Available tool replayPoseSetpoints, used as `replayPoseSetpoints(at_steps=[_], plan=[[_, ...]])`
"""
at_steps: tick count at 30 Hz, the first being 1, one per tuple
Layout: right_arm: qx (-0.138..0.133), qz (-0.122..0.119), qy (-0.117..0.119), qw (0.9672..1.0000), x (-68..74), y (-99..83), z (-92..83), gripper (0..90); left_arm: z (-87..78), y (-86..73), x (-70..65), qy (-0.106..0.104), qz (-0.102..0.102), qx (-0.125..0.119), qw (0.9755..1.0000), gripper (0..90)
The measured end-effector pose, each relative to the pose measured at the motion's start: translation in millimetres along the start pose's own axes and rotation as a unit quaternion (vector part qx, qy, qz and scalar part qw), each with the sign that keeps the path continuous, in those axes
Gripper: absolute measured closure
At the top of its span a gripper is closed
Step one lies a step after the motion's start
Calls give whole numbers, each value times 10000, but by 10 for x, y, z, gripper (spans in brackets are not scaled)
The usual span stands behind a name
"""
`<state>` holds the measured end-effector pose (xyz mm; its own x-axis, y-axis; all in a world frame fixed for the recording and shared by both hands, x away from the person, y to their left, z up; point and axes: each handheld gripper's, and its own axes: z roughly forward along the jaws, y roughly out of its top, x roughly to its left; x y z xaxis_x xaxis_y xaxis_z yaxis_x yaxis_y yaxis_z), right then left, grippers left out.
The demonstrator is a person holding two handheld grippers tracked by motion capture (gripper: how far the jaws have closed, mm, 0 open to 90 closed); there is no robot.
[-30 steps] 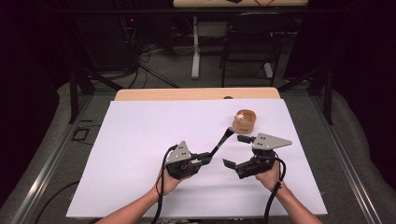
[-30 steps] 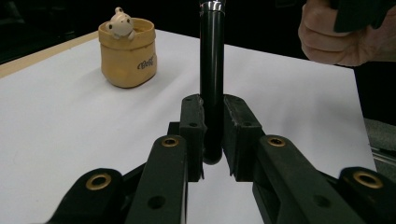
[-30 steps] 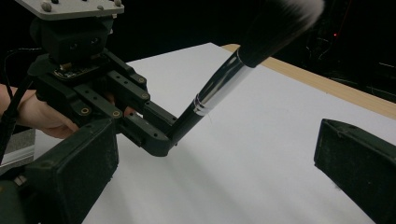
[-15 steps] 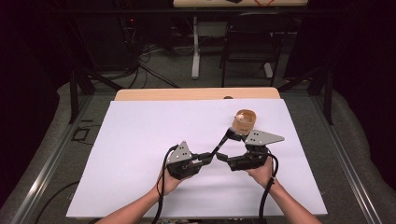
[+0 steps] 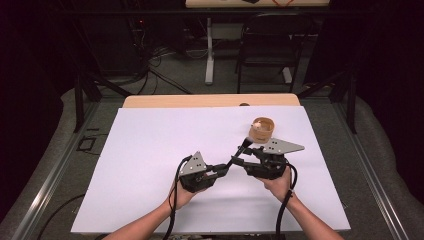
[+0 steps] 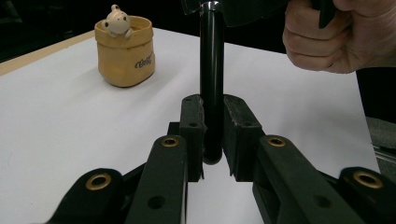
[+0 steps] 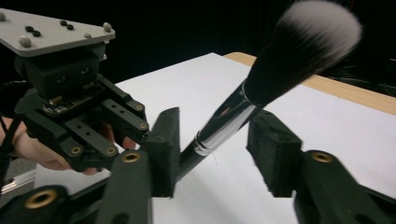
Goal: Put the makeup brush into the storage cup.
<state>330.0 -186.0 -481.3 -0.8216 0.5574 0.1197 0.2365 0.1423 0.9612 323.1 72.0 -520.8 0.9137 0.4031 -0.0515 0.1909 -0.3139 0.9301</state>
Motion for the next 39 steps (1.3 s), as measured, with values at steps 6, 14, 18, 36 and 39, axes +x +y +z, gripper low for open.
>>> replayPoseSetpoints(at_steps=[6, 14, 18, 36, 39], plan=[[-40, 108, 86, 9999, 0, -9, 1, 673, 17, -4, -8, 9, 55, 62, 10000, 787], [-12, 352, 315, 9989, -12, -8, 22, 749, 53, -17, -10, 46, 165, 162, 9997, 783], [22, 404, 412, 9983, 17, -3, 37, 776, 52, -23, 19, 90, 130, 168, 9997, 743], [261, -96, 193, 9994, 92, 47, 20, 777, -204, 3, 28, 689, 115, -315, 9971, 28], [247, -132, 155, 9995, 87, 49, 12, 777, -280, 1, 23, 788, 89, -466, 9958, 5]])
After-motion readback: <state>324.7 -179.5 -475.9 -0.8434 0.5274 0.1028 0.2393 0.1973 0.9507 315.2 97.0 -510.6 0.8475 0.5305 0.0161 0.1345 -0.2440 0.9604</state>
